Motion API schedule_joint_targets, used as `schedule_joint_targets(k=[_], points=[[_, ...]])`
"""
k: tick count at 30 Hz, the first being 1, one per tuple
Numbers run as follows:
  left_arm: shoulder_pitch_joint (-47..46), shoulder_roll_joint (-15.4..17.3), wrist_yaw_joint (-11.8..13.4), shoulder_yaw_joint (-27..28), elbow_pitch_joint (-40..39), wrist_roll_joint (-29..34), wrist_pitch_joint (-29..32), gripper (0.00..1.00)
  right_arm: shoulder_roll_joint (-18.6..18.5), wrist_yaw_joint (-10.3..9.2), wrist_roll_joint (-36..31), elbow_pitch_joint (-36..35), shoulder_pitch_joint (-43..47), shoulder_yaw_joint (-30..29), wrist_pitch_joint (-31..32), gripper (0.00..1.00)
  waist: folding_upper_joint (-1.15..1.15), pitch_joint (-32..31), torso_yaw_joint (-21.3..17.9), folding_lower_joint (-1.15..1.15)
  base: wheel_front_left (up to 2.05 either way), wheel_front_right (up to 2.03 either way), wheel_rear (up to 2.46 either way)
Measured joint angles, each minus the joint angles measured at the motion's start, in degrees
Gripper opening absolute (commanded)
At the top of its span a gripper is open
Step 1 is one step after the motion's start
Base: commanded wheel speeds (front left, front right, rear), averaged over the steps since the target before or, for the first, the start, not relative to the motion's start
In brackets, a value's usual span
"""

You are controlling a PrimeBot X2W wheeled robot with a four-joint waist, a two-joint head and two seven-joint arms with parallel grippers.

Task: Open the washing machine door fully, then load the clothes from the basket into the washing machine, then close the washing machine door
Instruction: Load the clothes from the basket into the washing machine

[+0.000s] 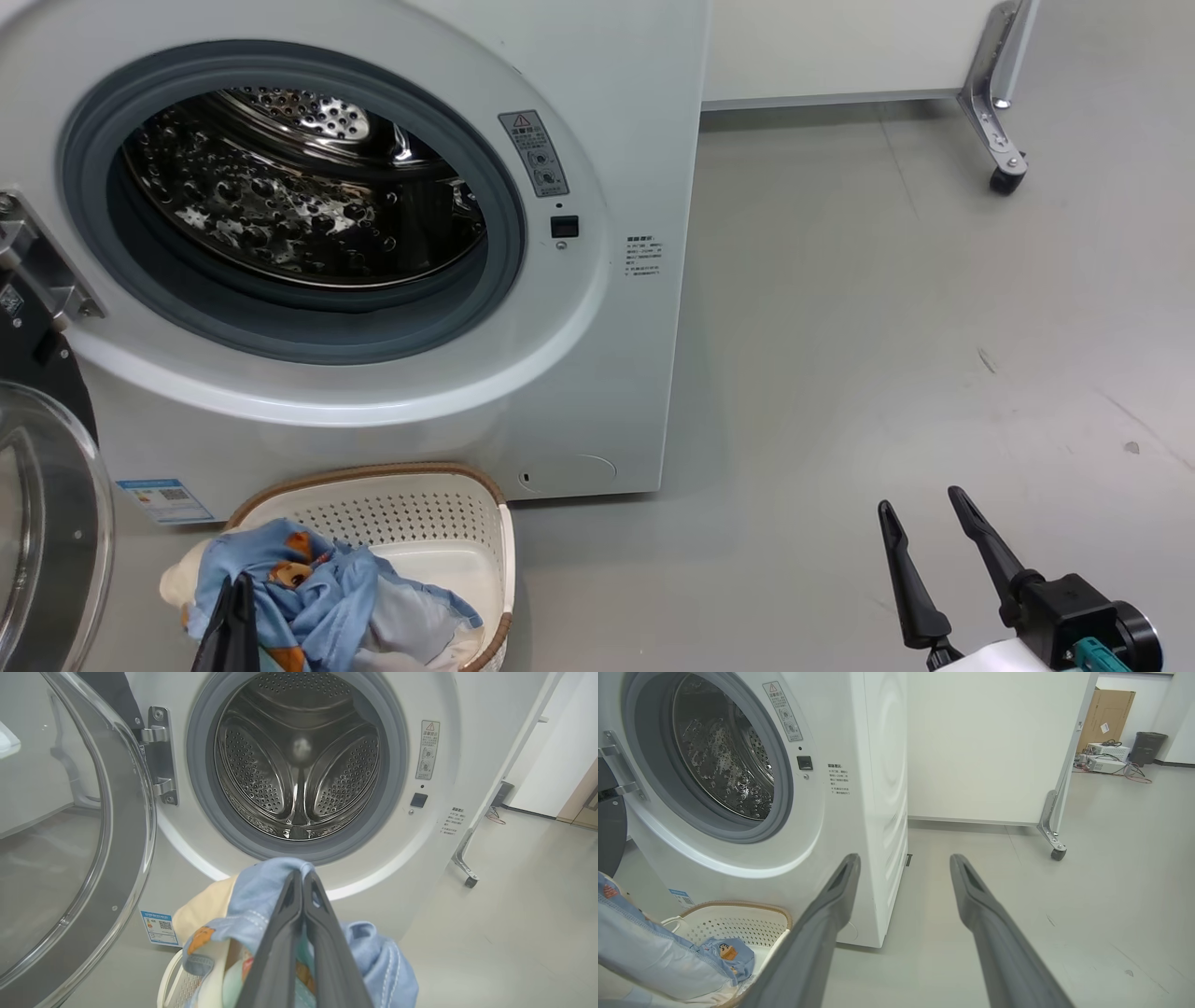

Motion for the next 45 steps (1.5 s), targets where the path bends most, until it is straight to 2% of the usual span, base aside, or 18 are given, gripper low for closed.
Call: schedule_joint_targets(k=[8, 20, 26, 34, 39, 45], points=[[-1.48, 0.64, 0.41, 2.3, -0.42, -0.01, 0.0, 0.0, 0.57, 0.0, 0.0, -1.33, -2.13, 1.45, 0.0, 1.0, 0.0, 2.46, -2.8, 0.0, 0.0, 0.0, 0.0], [-10.23, 2.97, 0.41, 5.35, 0.33, -0.63, 0.0, 0.0, 1.04, 0.0, 0.0, -2.37, -5.59, 2.89, 0.0, 1.0, 0.0, 6.76, -8.75, 0.0, 0.0, 0.0, 0.0], [-17.24, 6.41, 1.14, 9.78, 2.27, -1.76, 0.54, 0.0, 1.24, 0.0, 0.02, -2.69, -6.62, 3.7, 0.0, 1.0, 0.0, 9.24, -12.36, 0.0, 0.0, 0.0, 0.0], [-24.86, 12.71, 2.24, 15.01, 5.87, -2.02, 3.13, 0.0, 1.68, 0.0, 0.46, -3.44, -7.61, 4.34, 0.0, 1.0, 0.0, 13.65, -16.61, 0.01, 0.0, 0.0, 0.0], [-30.12, 16.08, 2.42, 16.48, 8.24, -2.02, 4.37, 0.0, 2.07, 0.0, 0.52, -4.1, -9.06, 4.87, 0.0, 1.0, 0.0, 17.02, -18.88, 0.0, 0.0, 0.0, 0.0], [-35.4, 18.56, 2.75, 17.01, 12.33, -2.02, 5.79, 0.0, 2.21, 0.0, 0.53, -4.66, -10.64, 5.3, 0.0, 1.0, 0.0, 21.22, -21.11, 0.01, 0.0, 0.0, 0.0]])
